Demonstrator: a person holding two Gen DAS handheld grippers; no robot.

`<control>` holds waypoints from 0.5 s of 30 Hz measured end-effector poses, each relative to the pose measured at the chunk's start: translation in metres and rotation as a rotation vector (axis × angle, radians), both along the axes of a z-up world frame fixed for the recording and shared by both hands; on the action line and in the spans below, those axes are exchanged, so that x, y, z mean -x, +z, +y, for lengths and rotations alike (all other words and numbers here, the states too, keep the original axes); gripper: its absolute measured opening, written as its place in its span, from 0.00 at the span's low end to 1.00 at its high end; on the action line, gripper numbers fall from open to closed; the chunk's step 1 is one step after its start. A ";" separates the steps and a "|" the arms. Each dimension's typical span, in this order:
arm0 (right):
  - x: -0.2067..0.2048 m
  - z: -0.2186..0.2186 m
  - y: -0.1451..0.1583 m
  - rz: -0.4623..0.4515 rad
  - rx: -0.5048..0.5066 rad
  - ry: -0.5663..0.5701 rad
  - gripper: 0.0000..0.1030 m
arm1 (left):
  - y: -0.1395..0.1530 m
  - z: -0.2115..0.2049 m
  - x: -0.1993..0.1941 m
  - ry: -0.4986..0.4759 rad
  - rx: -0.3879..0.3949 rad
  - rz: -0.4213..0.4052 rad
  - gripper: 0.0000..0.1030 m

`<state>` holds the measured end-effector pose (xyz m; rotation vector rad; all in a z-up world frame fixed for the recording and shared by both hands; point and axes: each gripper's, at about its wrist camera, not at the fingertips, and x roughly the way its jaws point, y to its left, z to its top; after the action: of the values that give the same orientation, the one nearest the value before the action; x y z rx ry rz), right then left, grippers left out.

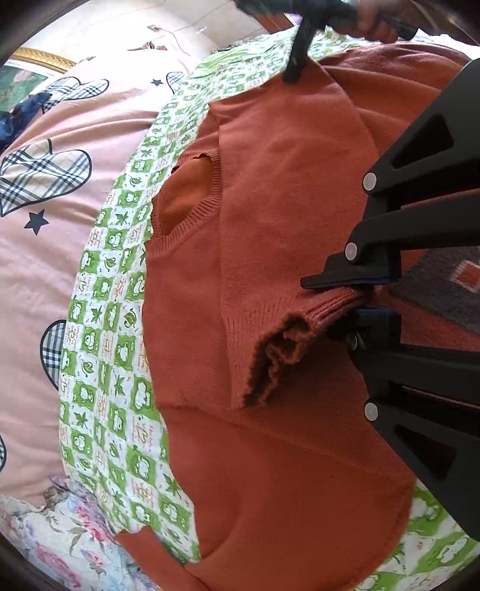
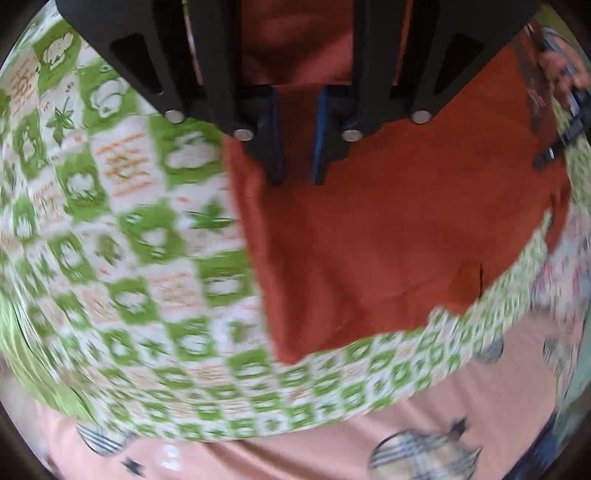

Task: Fold small clothes

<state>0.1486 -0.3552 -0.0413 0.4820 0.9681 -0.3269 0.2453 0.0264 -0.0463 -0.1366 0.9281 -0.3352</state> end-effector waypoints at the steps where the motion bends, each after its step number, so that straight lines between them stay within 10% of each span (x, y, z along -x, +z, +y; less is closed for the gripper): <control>1: 0.008 -0.008 0.004 -0.001 -0.005 -0.041 0.11 | 0.000 0.005 0.004 -0.002 -0.005 -0.003 0.15; 9: 0.040 0.030 0.047 -0.157 -0.084 0.048 0.29 | 0.027 0.077 0.040 0.096 -0.062 -0.070 0.17; 15: 0.037 0.084 0.042 -0.151 -0.172 0.169 0.35 | 0.051 0.135 0.011 0.233 -0.168 -0.121 0.48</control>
<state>0.1112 -0.2712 0.0011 0.5690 0.8870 -0.0537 0.2341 0.1615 0.0048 -0.0680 0.8070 -0.0484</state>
